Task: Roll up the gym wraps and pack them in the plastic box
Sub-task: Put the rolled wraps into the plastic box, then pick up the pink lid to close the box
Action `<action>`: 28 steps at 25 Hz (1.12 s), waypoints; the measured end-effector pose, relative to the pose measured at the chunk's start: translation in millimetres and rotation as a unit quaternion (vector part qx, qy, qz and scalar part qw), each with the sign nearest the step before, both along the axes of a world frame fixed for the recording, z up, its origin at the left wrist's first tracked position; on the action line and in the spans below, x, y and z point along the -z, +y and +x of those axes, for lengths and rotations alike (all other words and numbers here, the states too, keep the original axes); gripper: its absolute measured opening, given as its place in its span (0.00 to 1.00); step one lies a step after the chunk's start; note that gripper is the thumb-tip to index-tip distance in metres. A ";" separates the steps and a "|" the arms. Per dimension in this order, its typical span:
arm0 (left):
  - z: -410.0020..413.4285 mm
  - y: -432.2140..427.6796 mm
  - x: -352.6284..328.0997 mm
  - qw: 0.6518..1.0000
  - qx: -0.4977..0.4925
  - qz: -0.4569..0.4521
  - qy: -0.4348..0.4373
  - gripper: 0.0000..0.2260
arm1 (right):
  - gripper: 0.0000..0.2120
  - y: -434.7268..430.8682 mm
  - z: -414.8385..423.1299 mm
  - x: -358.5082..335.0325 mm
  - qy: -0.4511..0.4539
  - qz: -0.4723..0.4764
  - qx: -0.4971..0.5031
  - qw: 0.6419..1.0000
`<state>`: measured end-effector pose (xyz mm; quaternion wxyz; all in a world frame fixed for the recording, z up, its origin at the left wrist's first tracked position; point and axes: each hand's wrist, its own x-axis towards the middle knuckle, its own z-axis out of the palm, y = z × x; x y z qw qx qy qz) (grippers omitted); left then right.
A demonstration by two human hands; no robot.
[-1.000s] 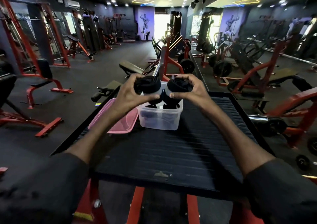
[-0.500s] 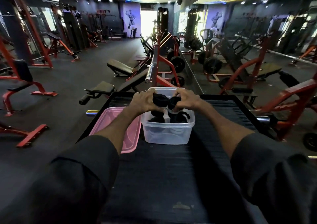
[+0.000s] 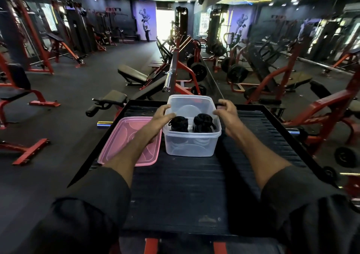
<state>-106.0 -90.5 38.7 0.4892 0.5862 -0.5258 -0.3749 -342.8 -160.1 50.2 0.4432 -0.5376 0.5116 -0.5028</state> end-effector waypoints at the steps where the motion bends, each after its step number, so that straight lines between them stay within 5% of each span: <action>1: -6.4 7.1 0.5 0.998 0.002 0.018 0.056 0.22 | 0.22 7.4 0.7 9.3 -0.066 0.048 -0.017 0.997; 5: -33.3 34.2 -4.0 0.983 -0.005 0.023 0.183 0.23 | 0.22 40.1 -0.5 19.4 -0.211 0.128 -0.078 0.966; 17: -64.1 100.7 -28.9 0.942 -0.018 -0.038 0.332 0.20 | 0.18 146.3 -22.3 -40.2 -0.180 0.034 -0.100 0.978; 20: -67.6 103.6 -41.3 0.946 0.005 0.014 0.323 0.29 | 0.12 157.4 -28.4 -47.8 -0.164 0.043 -0.079 0.982; 23: -82.3 114.5 -40.8 0.945 0.012 0.054 0.322 0.19 | 0.10 165.1 -39.1 -39.2 -0.178 0.064 -0.053 0.980; 25: -89.9 122.5 -18.1 0.948 -0.011 0.053 0.313 0.10 | 0.15 170.0 -44.7 -19.7 -0.148 0.080 -0.044 0.985; 28: -87.3 126.6 2.2 0.965 -0.015 0.018 0.261 0.18 | 0.28 169.1 -47.4 4.3 -0.041 0.075 -0.048 0.995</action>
